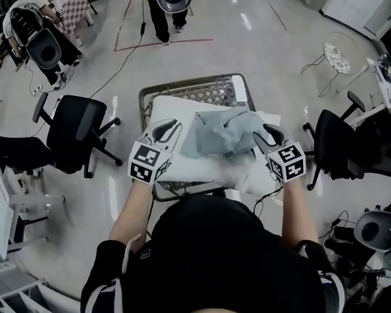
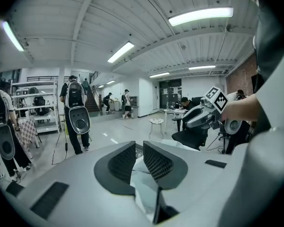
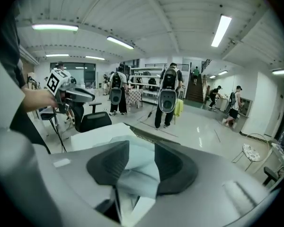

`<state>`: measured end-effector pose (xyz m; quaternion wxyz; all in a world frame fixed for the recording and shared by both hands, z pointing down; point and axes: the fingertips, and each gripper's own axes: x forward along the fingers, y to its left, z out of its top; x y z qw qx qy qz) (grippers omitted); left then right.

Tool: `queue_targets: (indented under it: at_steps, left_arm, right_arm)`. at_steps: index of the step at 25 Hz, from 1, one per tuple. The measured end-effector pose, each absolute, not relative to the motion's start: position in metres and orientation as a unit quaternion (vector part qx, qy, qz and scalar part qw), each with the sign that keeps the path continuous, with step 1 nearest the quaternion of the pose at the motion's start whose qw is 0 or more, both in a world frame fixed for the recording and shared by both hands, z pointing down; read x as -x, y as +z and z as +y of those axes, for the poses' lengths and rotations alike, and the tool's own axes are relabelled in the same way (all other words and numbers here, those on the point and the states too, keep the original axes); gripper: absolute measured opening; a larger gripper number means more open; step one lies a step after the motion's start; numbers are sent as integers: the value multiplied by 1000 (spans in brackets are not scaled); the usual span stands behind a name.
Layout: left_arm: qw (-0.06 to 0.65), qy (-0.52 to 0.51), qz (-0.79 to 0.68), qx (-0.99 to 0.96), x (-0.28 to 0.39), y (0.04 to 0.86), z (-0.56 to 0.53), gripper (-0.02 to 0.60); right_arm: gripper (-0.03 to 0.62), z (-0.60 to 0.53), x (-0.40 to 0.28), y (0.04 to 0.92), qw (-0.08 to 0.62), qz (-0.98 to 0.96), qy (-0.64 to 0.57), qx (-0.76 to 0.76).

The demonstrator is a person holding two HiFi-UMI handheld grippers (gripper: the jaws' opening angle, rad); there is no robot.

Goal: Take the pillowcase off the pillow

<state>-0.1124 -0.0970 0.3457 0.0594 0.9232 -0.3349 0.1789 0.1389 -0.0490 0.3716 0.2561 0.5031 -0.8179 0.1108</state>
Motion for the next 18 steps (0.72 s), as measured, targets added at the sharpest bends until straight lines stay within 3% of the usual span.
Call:
queue_targets:
  at_steps: [3, 5, 13, 18]
  left_arm:
    - [71, 168, -359, -916, 104, 335, -95, 44]
    - [73, 164, -371, -911, 98, 328, -90, 43]
    - [99, 138, -419, -892, 77, 310, -77, 35]
    - [105, 98, -422, -895, 75, 276, -72, 35]
  right_arm:
    - [176, -63, -131, 342, 220, -844, 86, -482]
    - [126, -70, -128, 325, 195, -858, 72, -469]
    - [27, -73, -121, 272, 79, -898, 93, -423]
    - [11, -61, -109, 237, 47, -908, 68, -410]
